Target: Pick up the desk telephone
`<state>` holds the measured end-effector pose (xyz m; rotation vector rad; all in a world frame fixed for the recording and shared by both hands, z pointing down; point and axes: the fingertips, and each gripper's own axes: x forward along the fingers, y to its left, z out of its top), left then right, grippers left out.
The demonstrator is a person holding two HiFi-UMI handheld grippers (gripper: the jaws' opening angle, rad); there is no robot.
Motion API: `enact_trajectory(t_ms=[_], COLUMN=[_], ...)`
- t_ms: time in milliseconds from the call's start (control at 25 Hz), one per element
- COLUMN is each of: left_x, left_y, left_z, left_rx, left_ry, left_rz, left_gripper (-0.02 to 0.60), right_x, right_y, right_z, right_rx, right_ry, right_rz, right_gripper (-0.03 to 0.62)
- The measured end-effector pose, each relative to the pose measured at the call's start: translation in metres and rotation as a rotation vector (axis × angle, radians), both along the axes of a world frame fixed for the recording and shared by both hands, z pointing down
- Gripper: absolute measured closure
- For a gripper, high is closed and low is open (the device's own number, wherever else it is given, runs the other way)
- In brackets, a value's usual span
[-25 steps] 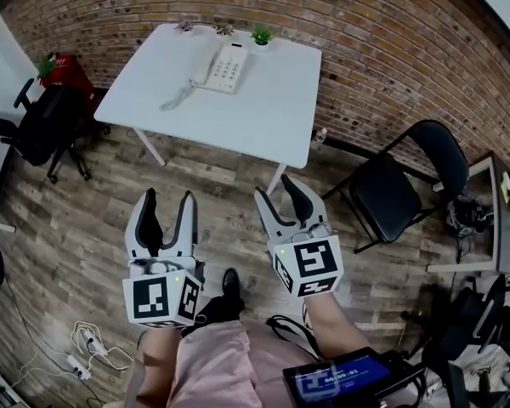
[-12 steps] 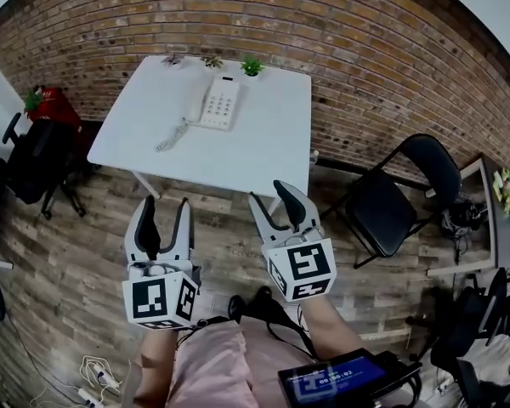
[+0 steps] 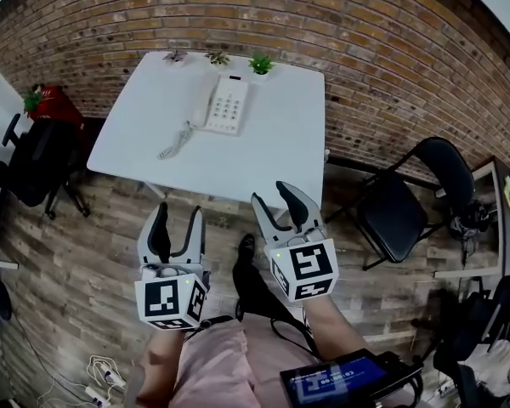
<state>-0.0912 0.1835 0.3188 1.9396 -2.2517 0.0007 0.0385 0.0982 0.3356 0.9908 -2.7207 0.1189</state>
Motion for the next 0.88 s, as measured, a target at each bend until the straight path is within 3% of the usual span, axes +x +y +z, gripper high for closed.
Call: enact_trajectory(t_ms=[880], left_x=[-0.080], left_y=[-0.209], left_z=[0.030], left_rx=[-0.102], left_ry=[-0.013], left_rz=[0.038], left_gripper=[0.304], right_x=[-0.073], right_y=[-0.204], right_z=[0.039], right_rx=[-0.106], right_ry=[-0.010], right_rz=[0.027], right_gripper=[0.399])
